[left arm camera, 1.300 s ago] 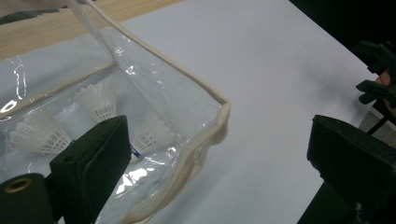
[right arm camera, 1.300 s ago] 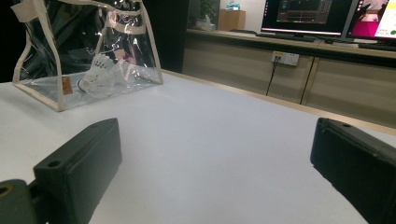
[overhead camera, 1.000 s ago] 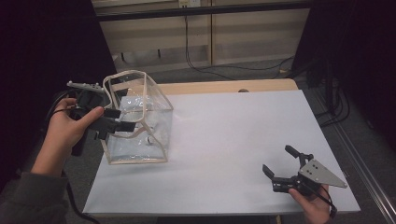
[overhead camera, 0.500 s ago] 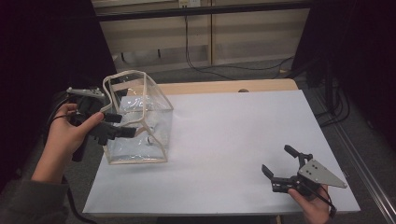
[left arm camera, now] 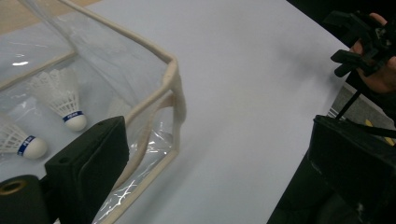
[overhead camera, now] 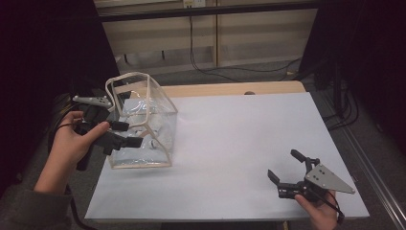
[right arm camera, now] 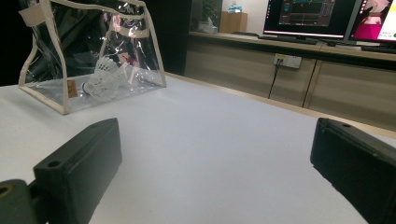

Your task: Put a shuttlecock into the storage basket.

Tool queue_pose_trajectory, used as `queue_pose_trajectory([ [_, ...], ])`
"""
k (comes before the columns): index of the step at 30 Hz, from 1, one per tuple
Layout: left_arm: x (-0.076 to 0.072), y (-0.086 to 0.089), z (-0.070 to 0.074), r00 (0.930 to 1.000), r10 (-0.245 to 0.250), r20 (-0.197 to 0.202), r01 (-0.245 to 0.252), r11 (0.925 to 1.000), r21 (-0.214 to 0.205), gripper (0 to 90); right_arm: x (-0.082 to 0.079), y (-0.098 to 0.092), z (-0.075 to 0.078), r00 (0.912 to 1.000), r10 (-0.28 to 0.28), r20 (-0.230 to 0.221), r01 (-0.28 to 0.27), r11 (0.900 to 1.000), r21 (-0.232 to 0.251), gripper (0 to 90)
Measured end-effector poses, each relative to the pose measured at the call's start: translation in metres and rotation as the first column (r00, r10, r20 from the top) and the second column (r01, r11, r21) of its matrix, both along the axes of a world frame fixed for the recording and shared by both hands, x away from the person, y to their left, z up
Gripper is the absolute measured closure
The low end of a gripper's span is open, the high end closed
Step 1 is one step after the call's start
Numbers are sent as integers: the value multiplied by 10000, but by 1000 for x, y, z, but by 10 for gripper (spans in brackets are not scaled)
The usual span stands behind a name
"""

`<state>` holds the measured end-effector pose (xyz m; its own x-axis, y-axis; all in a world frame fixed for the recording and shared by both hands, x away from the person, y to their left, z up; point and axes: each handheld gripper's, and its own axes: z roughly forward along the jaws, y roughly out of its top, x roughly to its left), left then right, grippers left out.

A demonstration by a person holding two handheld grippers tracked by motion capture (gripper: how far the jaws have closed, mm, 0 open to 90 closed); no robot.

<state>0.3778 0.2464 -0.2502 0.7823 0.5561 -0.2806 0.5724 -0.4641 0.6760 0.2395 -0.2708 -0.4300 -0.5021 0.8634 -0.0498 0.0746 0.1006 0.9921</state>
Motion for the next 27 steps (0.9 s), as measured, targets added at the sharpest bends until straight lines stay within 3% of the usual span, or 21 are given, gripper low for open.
queue_pose_trajectory([
  [27,-4,-10,-30,9987,-467,-216,464,9988,-146,53,0,-1,0,10000,-26,-29,27,10000,72,21],
])
